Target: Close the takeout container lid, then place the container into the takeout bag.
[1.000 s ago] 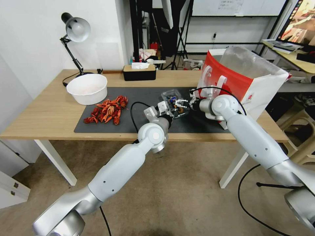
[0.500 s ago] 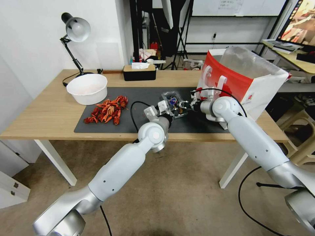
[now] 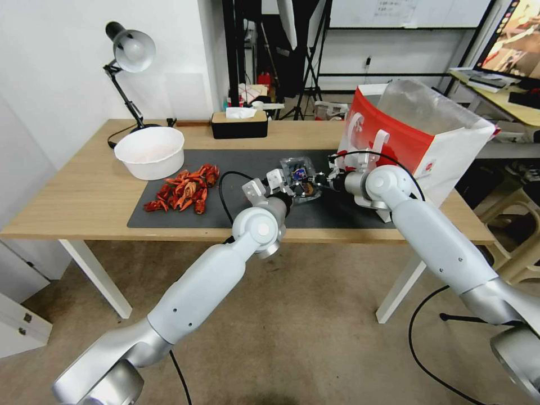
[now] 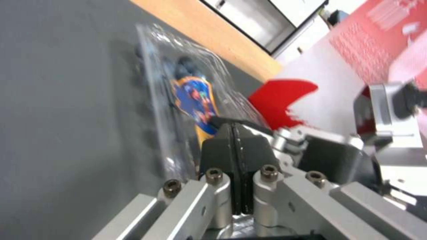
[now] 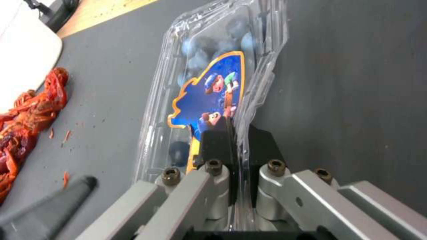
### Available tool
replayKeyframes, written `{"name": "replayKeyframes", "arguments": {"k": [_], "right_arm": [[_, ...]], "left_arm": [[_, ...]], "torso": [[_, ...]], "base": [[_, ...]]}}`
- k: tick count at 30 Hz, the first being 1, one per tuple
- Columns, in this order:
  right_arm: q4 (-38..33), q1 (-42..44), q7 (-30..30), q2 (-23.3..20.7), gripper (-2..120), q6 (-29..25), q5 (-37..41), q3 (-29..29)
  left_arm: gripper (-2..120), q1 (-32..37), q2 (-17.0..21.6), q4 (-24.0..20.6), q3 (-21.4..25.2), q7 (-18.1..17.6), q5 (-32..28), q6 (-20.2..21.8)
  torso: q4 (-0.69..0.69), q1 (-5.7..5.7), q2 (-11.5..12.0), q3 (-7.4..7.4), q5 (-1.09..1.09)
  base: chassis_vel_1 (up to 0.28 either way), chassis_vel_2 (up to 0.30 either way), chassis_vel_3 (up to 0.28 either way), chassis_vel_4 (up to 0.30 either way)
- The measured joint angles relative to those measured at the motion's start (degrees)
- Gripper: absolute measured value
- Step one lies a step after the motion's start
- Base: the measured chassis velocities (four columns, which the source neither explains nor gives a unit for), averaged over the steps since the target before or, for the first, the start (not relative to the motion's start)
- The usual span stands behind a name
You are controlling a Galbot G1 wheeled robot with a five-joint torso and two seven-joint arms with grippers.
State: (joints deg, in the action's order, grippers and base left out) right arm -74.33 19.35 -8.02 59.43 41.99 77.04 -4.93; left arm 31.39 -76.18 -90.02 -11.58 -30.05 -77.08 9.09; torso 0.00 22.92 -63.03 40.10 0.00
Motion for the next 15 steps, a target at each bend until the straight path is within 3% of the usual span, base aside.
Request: {"name": "replayKeyframes", "arguments": {"k": [15], "right_arm": [[0.5, 0.3, -0.2, 0.3, 0, 0.1, 0.3, 1.6]], "left_arm": [[0, 2.6, 4.6, -4.5, 2.1, 1.7, 4.7, 0.1]], "torso": [[0.0, 0.0, 0.0, 0.0, -0.01]], "base": [[0.0, 0.0, 0.0, 0.0]]}}
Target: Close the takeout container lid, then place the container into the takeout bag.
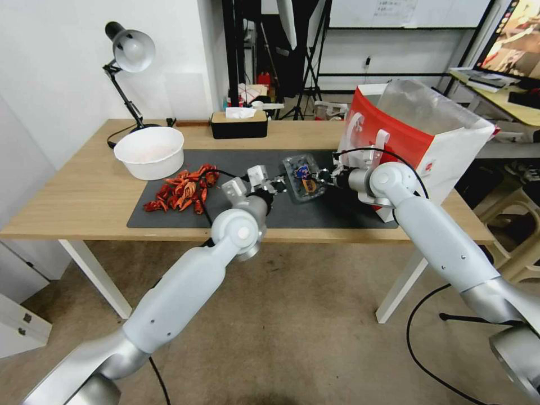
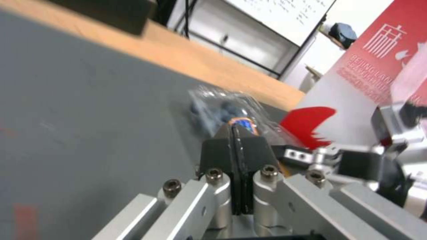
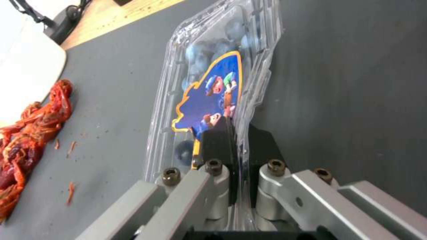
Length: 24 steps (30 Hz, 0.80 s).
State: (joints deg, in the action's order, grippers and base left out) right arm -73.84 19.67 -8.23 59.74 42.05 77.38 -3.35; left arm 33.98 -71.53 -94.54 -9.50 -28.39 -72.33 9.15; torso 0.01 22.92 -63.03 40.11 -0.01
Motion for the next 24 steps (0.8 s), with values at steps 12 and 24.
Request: {"name": "replayKeyframes", "arguments": {"k": [12, 24], "right_arm": [[0.4, -0.3, -0.1, 1.6, 0, 0.0, 0.0, 0.2], [0.2, -0.3, 0.1, 2.7, 0, 0.0, 0.3, 0.6]], "left_arm": [[2, 9.3, 8.0, -7.6, 3.5, 4.2, 17.4, -2.2], [42, 28.2, 15.9, -17.4, 13.5, 6.8, 33.2, -6.2]], "torso": [[-0.03, -0.01, 0.0, 0.0, -0.01], [-0.02, -0.01, 0.0, 0.0, 0.0]], "base": [[0.0, 0.0, 0.0, 0.0], [0.0, 0.0, 0.0, 0.0]]}}
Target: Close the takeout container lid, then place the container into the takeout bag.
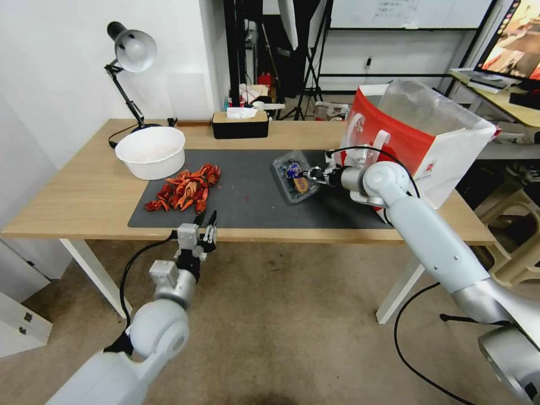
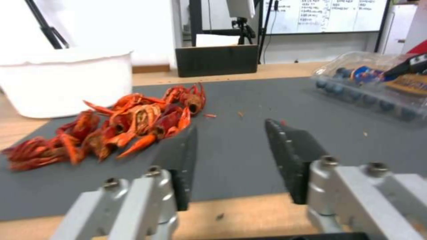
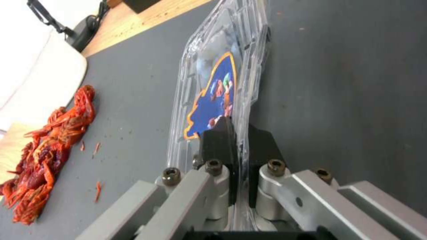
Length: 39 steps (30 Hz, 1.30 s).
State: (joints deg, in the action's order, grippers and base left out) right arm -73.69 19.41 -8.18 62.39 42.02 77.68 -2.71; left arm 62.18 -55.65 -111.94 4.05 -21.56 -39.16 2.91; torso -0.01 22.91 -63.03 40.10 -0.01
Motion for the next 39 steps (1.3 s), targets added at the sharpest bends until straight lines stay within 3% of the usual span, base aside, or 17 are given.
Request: {"name": "replayKeyframes", "arguments": {"k": [1, 6, 8, 10, 14, 17, 20, 26, 28, 33, 39], "right_arm": [[-0.2, 0.1, 0.0, 0.1, 0, 0.0, 0.1, 0.2], [-1.0, 0.8, -0.1, -0.2, 0, 0.0, 0.5, 0.7], [-2.2, 1.9, -0.8, -1.1, 0, 0.0, 1.1, 1.8], [-2.6, 2.3, -1.0, -1.4, 0, 0.0, 1.3, 2.2], [-5.4, 4.9, -2.1, -3.5, 0, 0.0, 2.8, 4.5], [-7.0, 6.7, -2.3, -4.9, 0, -0.1, 3.3, 6.2], [-7.9, 7.4, -1.8, -5.2, 0, -0.1, 3.5, 6.7], [-10.4, 6.6, -0.3, -5.3, 0, -0.6, 2.9, 6.2], [-12.7, 5.0, 4.5, -6.3, 0, -4.1, -0.8, 4.0], [-17.4, 0.1, 9.3, -8.2, 0, -9.0, -8.0, -0.5], [-20.8, -1.8, 10.1, -9.9, 0, -14.2, -11.1, 0.0]], "left_arm": [[50, 4.4, 0.5, -1.3, 1.7, -0.4, 2.6, -1.7], [64, 8.3, 0.6, -2.3, 2.7, -2.1, 6.5, -4.0], [73, 10.9, 0.8, -3.3, 3.4, -3.3, 9.9, -5.4], [77, 12.1, 0.9, -3.6, 3.6, -3.6, 11.1, -6.1], [96, 15.8, 0.5, -4.5, 4.0, -6.6, 16.7, -8.2], [100, 17.3, 0.4, -4.5, 4.0, -7.0, 17.0, -8.8], [100, 20.0, -1.2, -4.5, 4.8, -7.5, 18.0, -9.5], [100, 23.3, -3.4, -4.6, 6.1, -7.5, 19.7, -10.5], [100, 24.4, -4.4, -4.1, 6.8, -7.4, 20.5, -11.2], [100, 24.9, -5.5, -4.0, 7.7, -7.4, 21.0, -11.6], [100, 24.2, -5.7, -4.0, 8.0, -7.5, 20.8, -11.6]], "torso": [[-0.01, 0.0, 0.0, 0.0, 0.0], [-0.02, 0.0, 0.0, 0.0, 0.0], [0.06, 0.0, 0.0, 0.0, 0.02], [0.05, 0.0, 0.0, 0.0, 0.02], [-0.01, 0.0, 0.0, 0.0, 0.03], [0.09, 0.0, 0.0, 0.0, 0.02], [-0.02, 0.01, 0.0, 0.0, 0.01], [0.01, 0.01, 0.0, 0.0, 0.01], [0.01, 0.01, 0.0, 0.0, 0.02], [0.0, 0.01, 0.0, 0.0, 0.0], [0.0, 0.01, 0.0, 0.0, 0.02]], "base": [[0.0, 0.0, 0.0, 0.0], [0.0, 0.0, 0.0, 0.0], [0.0, 0.0, 0.0, 0.0], [0.0, 0.0, 0.0, 0.0], [0.0, 0.0, 0.0, 0.0], [0.0, 0.0, 0.0, 0.0], [0.0, 0.0, 0.0, 0.0], [0.0, 0.0, 0.0, 0.0], [0.0, 0.0, 0.0, 0.0], [0.0, 0.0, 0.0, 0.0], [0.0, 0.0, 0.0, 0.0]]}}
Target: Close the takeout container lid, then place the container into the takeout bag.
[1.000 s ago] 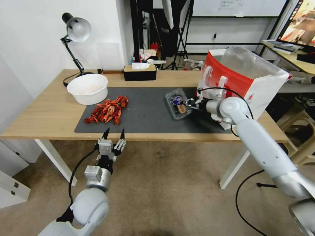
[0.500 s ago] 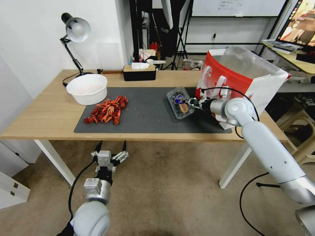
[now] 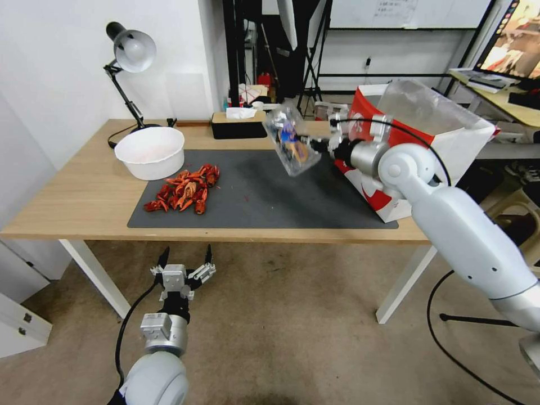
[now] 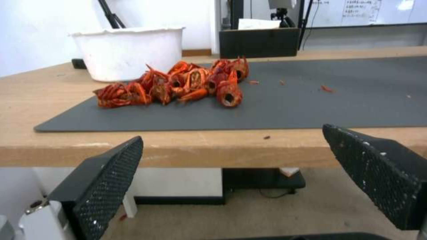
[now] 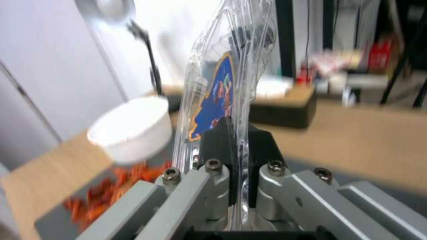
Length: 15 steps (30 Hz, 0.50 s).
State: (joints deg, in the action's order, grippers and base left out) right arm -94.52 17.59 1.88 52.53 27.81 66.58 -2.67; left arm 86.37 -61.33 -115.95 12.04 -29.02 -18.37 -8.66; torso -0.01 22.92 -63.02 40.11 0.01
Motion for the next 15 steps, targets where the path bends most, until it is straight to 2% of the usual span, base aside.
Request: {"name": "replayKeyframes", "arguments": {"k": [4, 7, 8, 9, 11, 14, 15], "right_arm": [[-3.1, -0.4, -3.4, -2.2, 0, -3.2, -0.6, 3.1], [-6.5, -0.4, -10.7, -4.9, 0, -6.1, -1.6, 6.6], [-6.5, -0.4, -10.7, -4.9, 0, -6.1, -1.6, 6.6], [-7.6, -0.1, -13.4, -6.6, 0, -7.1, -2.4, 8.5], [-8.3, 0.7, -15.3, -9.3, 0, -7.9, -4.3, 11.3], [-8.4, 1.0, -15.7, -10.6, 0, -8.0, -5.0, 11.9], [-8.3, 1.7, -16.0, -12.6, 0, -8.2, -6.3, 13.1]], "left_arm": [[100, -0.1, -0.2, -0.1, 0.1, 0.0, -0.2, 0.1], [100, 0.0, -0.4, -0.1, 0.1, 0.0, -0.2, 0.1], [100, 0.0, -0.4, -0.1, 0.1, 0.0, -0.2, 0.1], [100, 0.0, -0.5, -0.1, 0.1, 0.0, -0.3, 0.1], [100, 0.4, -0.7, -0.1, 0.2, 0.1, -0.3, -0.1], [100, 0.8, -0.7, -0.2, 0.4, 0.5, -0.3, -0.4], [100, 1.2, -0.9, -0.2, 0.4, 1.0, -0.3, -0.8]], "torso": [[0.0, 0.0, 0.0, 0.0, 0.0], [0.02, 0.0, 0.0, 0.0, 0.0], [0.02, 0.0, 0.0, 0.0, 0.0], [0.0, 0.0, 0.0, 0.0, -0.01], [0.03, 0.0, 0.0, 0.0, 0.01], [0.02, 0.0, 0.0, 0.0, 0.01], [0.02, 0.0, 0.0, 0.0, 0.01]], "base": [[0.0, 0.0, 0.0, 0.0], [0.0, 0.0, 0.0, 0.0], [0.0, 0.0, 0.0, 0.0], [0.0, 0.0, 0.0, 0.0], [0.0, 0.0, 0.0, 0.0], [0.0, 0.0, 0.0, 0.0], [0.0, 0.0, 0.0, 0.0]]}}
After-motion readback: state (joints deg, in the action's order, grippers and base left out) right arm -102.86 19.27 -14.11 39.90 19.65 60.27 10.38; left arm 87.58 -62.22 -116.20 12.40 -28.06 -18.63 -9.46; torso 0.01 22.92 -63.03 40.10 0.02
